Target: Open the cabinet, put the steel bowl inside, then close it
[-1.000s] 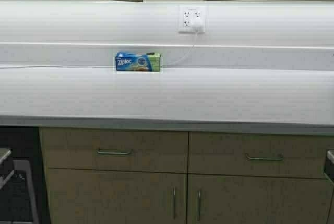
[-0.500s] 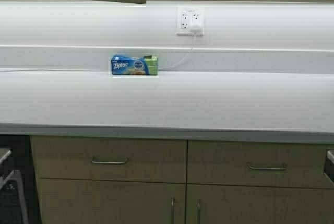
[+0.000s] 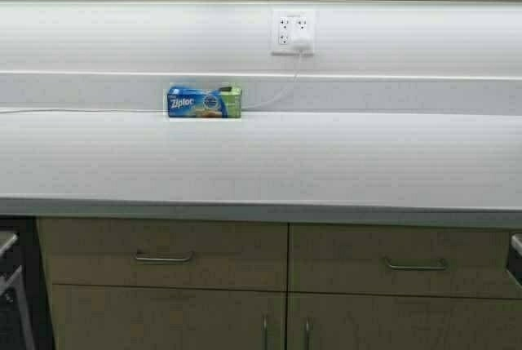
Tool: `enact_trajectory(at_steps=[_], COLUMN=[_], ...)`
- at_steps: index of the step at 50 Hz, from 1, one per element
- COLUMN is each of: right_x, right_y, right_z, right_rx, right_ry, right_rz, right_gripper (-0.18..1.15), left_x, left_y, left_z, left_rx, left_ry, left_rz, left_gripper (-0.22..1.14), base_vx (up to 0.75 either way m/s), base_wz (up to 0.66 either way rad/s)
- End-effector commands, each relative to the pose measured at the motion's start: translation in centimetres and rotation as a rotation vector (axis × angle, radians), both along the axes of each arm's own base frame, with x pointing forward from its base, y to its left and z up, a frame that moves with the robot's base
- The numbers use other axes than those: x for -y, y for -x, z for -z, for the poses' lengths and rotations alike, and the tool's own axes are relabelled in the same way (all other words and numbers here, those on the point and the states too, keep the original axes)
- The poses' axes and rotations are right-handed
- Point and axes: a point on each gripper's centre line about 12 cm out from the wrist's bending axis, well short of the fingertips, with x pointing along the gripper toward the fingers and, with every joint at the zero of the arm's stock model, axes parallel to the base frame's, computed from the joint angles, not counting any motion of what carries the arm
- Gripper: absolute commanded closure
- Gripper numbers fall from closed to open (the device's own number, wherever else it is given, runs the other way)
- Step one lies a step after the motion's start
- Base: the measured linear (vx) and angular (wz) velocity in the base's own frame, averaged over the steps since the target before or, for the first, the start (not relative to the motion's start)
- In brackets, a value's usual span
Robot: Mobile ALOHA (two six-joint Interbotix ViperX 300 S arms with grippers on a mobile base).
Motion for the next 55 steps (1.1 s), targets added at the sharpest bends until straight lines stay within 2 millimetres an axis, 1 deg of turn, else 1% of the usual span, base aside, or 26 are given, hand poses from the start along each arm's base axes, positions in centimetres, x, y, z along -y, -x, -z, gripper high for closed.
enact_trajectory(at_steps=[1,10,18,24,37,55], right_x=[-0.4,-0.3,-0.3,-0.2,-0.2,-0.3], right_y=[0.0,0.2,0.4,0.5,0.6,0.1], right_z=[-0.7,0.0,0.2,0.0,-0.2,0.7], right_rx=[0.028,0.012,0.008,0.014,0.02,-0.003], right_ry=[-0.01,-0.006,-0.003,-0.005,-0.005,0.003], right_rz=[-0.015,-0.015,-0.015,-0.015,-0.016,-0.016], right_gripper=[0.91,0.91,0.91,0.91,0.91,0.91], left_x=[-1.0,-0.9,-1.1,-1.1,-1.2,-1.1], left_y=[2.3,4.1,4.8,4.9,5.1,4.9], left_z=[-0.6,1.6,2.3,2.5,2.0,2.6], left_rx=[0.037,-0.008,-0.009,-0.009,0.001,-0.012], left_ry=[0.007,-0.008,-0.006,-0.008,-0.003,-0.004], left_rz=[-0.02,-0.009,-0.016,-0.018,-0.019,-0.02], left_gripper=[0.86,0.86,0.86,0.86,0.86,0.86], base_vx=[0.01,0.01,0.0,-0.01,0.01,0.0], base_wz=[0.0,0.01,-0.02,-0.03,-0.02,0.0])
